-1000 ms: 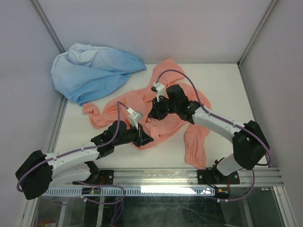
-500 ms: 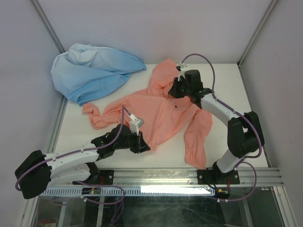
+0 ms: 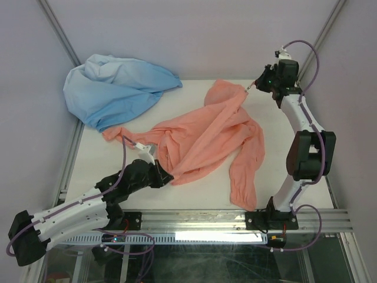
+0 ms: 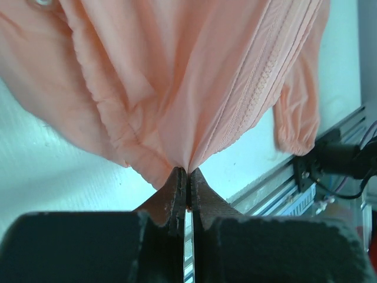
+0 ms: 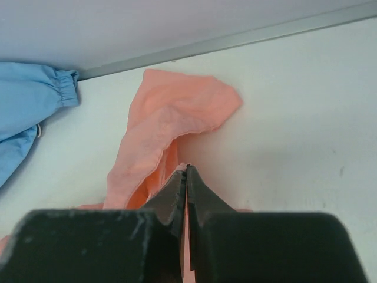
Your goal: Zip up the jacket
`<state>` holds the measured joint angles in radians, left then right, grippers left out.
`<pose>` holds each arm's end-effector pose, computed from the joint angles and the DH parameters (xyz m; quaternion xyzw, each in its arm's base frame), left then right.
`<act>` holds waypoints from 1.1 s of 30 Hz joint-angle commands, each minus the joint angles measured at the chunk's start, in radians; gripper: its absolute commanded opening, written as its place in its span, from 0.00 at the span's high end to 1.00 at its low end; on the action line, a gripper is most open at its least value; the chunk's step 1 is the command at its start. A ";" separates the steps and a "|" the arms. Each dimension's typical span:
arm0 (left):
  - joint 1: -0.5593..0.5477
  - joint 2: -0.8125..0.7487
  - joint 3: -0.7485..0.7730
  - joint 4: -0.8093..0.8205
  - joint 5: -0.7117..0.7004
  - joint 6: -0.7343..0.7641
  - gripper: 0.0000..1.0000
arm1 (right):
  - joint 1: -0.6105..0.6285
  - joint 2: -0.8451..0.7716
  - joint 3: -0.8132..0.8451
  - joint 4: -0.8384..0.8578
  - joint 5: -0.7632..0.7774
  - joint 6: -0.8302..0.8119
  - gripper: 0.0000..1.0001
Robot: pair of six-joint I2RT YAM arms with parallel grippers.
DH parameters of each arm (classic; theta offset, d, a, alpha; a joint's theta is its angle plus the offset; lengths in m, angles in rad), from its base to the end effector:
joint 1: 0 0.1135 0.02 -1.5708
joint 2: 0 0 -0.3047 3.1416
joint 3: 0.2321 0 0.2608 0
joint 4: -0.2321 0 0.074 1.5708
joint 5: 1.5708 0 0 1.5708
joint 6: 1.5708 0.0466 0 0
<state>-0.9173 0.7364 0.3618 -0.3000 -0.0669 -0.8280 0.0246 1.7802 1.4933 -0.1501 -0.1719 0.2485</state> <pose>0.0915 -0.1144 0.2058 0.0257 0.9005 -0.3123 0.3014 0.4521 0.0191 0.3465 0.0481 0.8403 0.1446 0.5202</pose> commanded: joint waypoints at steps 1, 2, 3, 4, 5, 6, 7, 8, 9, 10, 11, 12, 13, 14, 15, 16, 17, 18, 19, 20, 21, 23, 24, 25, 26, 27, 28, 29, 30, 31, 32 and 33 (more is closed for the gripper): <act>-0.012 -0.089 0.003 -0.179 -0.128 -0.072 1.00 | -0.073 -0.010 0.099 0.024 -0.010 -0.037 1.00; -0.012 -0.098 0.006 -0.189 -0.140 -0.072 1.00 | -0.073 -0.024 0.088 0.021 -0.024 -0.045 1.00; -0.012 -0.105 0.010 -0.209 -0.156 -0.072 1.00 | -0.073 -0.042 0.066 0.031 -0.039 -0.050 1.00; -0.012 -0.109 0.014 -0.239 -0.178 -0.089 1.00 | -0.073 -0.056 0.042 0.042 -0.038 -0.052 1.00; -0.012 -0.114 0.021 -0.275 -0.212 -0.125 1.00 | -0.074 -0.068 0.023 0.048 -0.024 -0.058 1.00; -0.012 -0.125 0.027 -0.313 -0.248 -0.155 1.00 | -0.078 -0.073 0.011 0.046 -0.008 -0.067 1.00; -0.012 -0.140 0.027 -0.333 -0.276 -0.181 1.00 | -0.084 -0.073 0.007 0.042 -0.004 -0.069 1.00; -0.012 -0.162 0.027 -0.339 -0.296 -0.199 1.00 | -0.091 -0.071 0.010 0.034 -0.020 -0.069 1.00; -0.012 -0.182 0.024 -0.339 -0.322 -0.213 1.00 | -0.094 -0.070 0.016 0.024 -0.044 -0.071 1.00; -0.012 -0.202 0.022 -0.340 -0.344 -0.222 1.00 | -0.094 -0.075 0.019 0.009 -0.066 -0.073 1.00; -0.012 -0.215 0.024 -0.338 -0.362 -0.224 1.00 | -0.095 -0.086 0.008 0.002 -0.092 -0.072 1.00; -0.012 -0.224 0.027 -0.339 -0.384 -0.223 1.00 | -0.095 -0.102 -0.005 0.001 -0.125 -0.073 1.00; -0.011 -0.231 0.034 -0.339 -0.401 -0.221 1.00 | -0.095 -0.123 -0.028 -0.002 -0.157 -0.075 1.00; -0.012 -0.238 0.038 -0.336 -0.415 -0.216 1.00 | -0.095 -0.145 -0.064 -0.007 -0.179 -0.076 1.00; -0.012 -0.246 0.043 -0.327 -0.425 -0.206 1.00 | -0.095 -0.174 -0.101 -0.008 -0.206 -0.076 1.00; -0.011 -0.253 0.049 -0.316 -0.434 -0.192 0.96 | -0.095 -0.202 -0.137 -0.010 -0.243 -0.075 1.00; -0.011 -0.262 0.056 -0.306 -0.443 -0.178 0.86 | -0.095 -0.232 -0.169 -0.016 -0.275 -0.075 1.00; -0.011 -0.274 0.065 -0.292 -0.450 -0.164 0.79 | -0.095 -0.263 -0.202 -0.025 -0.303 -0.069 0.98; -0.012 -0.286 0.074 -0.276 -0.453 -0.143 0.75 | -0.095 -0.295 -0.232 -0.031 -0.328 -0.067 0.92; -0.012 -0.300 0.084 -0.259 -0.456 -0.121 0.72 | -0.095 -0.332 -0.264 -0.038 -0.341 -0.062 0.84; -0.011 -0.314 0.096 -0.247 -0.460 -0.098 0.67 | -0.095 -0.373 -0.293 -0.043 -0.347 -0.056 0.76; -0.012 -0.338 0.130 -0.230 -0.476 -0.030 0.48 | -0.094 -0.458 -0.350 -0.049 -0.357 -0.045 0.61; -0.012 -0.348 0.150 -0.226 -0.485 -0.002 0.39 | -0.095 -0.500 -0.376 -0.051 -0.359 -0.039 0.56; -0.012 -0.357 0.173 -0.224 -0.498 0.028 0.33 | -0.094 -0.547 -0.404 -0.053 -0.359 -0.035 0.51; -0.012 -0.367 0.198 -0.222 -0.508 0.061 0.27 | -0.095 -0.589 -0.427 -0.056 -0.355 -0.031 0.47; -0.012 -0.377 0.230 -0.217 -0.522 0.096 0.24 | -0.095 -0.652 -0.457 -0.064 -0.343 -0.027 0.44; -0.012 -0.383 0.245 -0.214 -0.527 0.135 0.20 | -0.095 -0.687 -0.472 -0.068 -0.327 -0.024 0.41; -0.012 -0.393 0.268 -0.210 -0.537 0.172 0.17 | -0.094 -0.733 -0.491 -0.074 -0.311 -0.020 0.38; -0.012 -0.400 0.304 -0.206 -0.550 0.212 0.14 | -0.095 -0.786 -0.515 -0.076 -0.293 -0.016 0.36; -0.012 -0.406 0.332 -0.199 -0.559 0.253 0.11 | -0.094 -0.836 -0.540 -0.076 -0.271 -0.012 0.33; -0.012 -0.412 0.352 -0.187 -0.572 0.290 0.07 | -0.095 -0.908 -0.564 -0.073 -0.249 -0.011 0.30; -0.012 -0.419 0.371 -0.169 -0.585 0.329 0.03 | -0.095 -0.963 -0.598 -0.074 -0.224 -0.010 0.20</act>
<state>-0.9176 0.3443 0.6350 -0.5621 -0.5755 -0.7033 -0.0685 0.9981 0.9642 -0.2462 -0.4683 0.2218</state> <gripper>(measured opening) 0.913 0.690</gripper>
